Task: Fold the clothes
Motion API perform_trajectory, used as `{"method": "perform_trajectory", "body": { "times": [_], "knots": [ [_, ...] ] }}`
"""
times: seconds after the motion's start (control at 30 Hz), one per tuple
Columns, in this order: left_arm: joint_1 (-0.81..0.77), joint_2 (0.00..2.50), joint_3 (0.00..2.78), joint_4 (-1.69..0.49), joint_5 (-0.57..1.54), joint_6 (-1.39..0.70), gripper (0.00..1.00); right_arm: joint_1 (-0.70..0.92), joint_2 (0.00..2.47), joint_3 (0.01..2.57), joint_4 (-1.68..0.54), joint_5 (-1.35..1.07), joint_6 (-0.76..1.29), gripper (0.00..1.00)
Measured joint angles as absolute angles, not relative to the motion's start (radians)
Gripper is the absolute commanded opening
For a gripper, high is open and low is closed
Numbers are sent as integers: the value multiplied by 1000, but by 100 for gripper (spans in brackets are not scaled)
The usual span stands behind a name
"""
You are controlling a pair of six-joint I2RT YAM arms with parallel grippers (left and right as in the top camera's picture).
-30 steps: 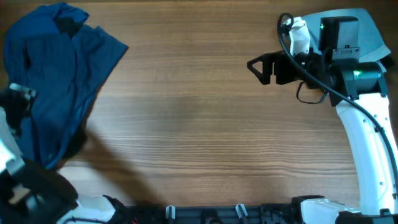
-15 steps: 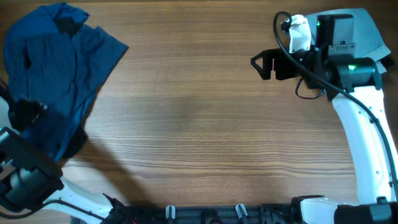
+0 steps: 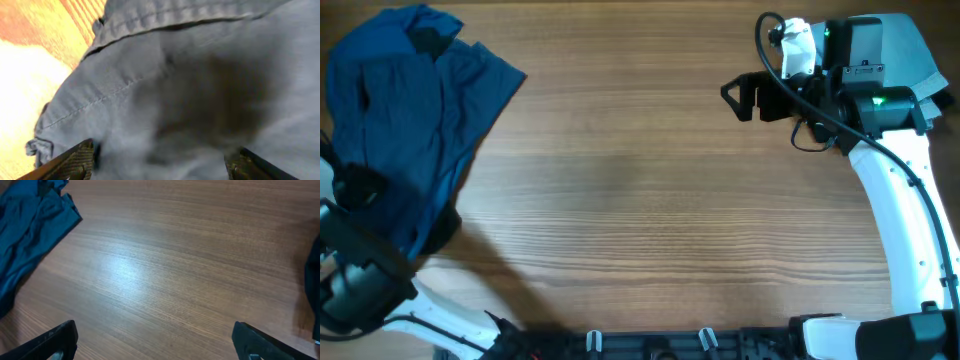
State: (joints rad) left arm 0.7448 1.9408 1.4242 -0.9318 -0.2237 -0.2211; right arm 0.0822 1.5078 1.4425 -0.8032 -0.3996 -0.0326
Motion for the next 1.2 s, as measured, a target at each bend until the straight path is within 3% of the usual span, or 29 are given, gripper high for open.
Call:
{"method": "perform_trajectory", "body": {
  "times": [0.03,0.1,0.13,0.33,0.5,0.6,0.7,0.8,1.0,1.07,1.2],
  "knots": [
    [750,1964,1424,-934,-224,-221,76,82,1508,1443,-799,-400,-33,99],
    [753,1973,1424,-935,-223,-221,14,82,1508,1443,-783,-400,-33,100],
    [753,1973,1424,-935,-220,-222,4,82,1507,1443,-780,-400,-33,100],
    [755,1973,1456,-986,-53,-219,4,82,1507,1443,-755,-418,-32,99],
    [720,1924,1695,-1110,383,-221,4,82,1508,1443,-754,-496,-33,100],
    [617,1784,1768,-974,633,-222,4,82,1507,1443,-788,-579,-35,100],
    [467,1643,1786,-800,744,-223,4,83,1507,1443,-860,-632,-59,99],
    [294,1503,1795,-616,751,-239,4,83,1477,1443,-904,-654,-65,100],
    [120,1462,1792,-391,677,-385,4,83,1266,1443,-911,-656,-14,99],
    [63,1462,1791,-296,643,-426,4,83,1243,1446,-937,-646,26,94],
    [-85,1462,1791,-175,442,-492,4,91,1246,1447,-948,-623,114,94]
  ]
}}
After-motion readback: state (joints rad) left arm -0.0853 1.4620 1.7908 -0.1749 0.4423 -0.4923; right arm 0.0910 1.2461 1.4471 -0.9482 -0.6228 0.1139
